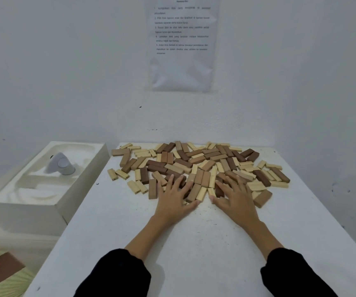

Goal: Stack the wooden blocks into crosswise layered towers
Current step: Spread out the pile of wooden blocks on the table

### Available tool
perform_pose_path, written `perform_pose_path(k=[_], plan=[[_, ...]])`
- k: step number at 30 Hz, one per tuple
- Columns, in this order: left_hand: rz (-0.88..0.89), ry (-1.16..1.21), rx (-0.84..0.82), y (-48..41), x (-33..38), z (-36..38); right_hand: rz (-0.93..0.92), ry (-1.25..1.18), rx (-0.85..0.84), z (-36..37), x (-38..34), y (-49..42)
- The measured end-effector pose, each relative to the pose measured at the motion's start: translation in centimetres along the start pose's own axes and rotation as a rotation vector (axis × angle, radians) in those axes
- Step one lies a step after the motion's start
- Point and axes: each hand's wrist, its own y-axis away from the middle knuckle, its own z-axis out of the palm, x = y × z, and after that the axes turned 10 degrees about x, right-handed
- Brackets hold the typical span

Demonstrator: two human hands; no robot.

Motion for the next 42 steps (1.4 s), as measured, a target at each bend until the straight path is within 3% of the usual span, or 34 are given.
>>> perform_pose_path(k=[5,7,9,12,15,18,23,42], plan=[[0.003,0.016,0.074,-0.7,0.2,0.1,-0.049,-0.032,0.07,0.6,0.6,-0.7],[0.0,0.02,0.112,-0.6,0.0,0.1,0.012,-0.145,0.078,-0.1,0.8,-0.6],[-0.022,0.067,0.16,-0.6,-0.1,0.4,0.092,-0.237,0.203,-1.0,1.9,-0.8],[-0.023,0.105,0.261,-1.6,0.0,0.8,0.237,-0.152,0.36,-2.6,4.8,-2.2],[-0.03,0.146,0.238,-4.2,0.3,1.0,0.501,-0.01,0.114,-3.6,8.4,-4.1],[-0.061,0.106,0.129,-7.7,-0.1,1.3,0.665,-0.041,-0.138,-3.6,11.0,-6.7],[-0.086,0.001,0.017,-10.0,-1.4,2.0,0.541,0.099,-0.532,-3.3,10.9,-9.9],[-0.067,0.018,0.064,-9.8,-1.6,2.4,0.472,0.103,-0.313,-3.2,9.5,-8.6]])
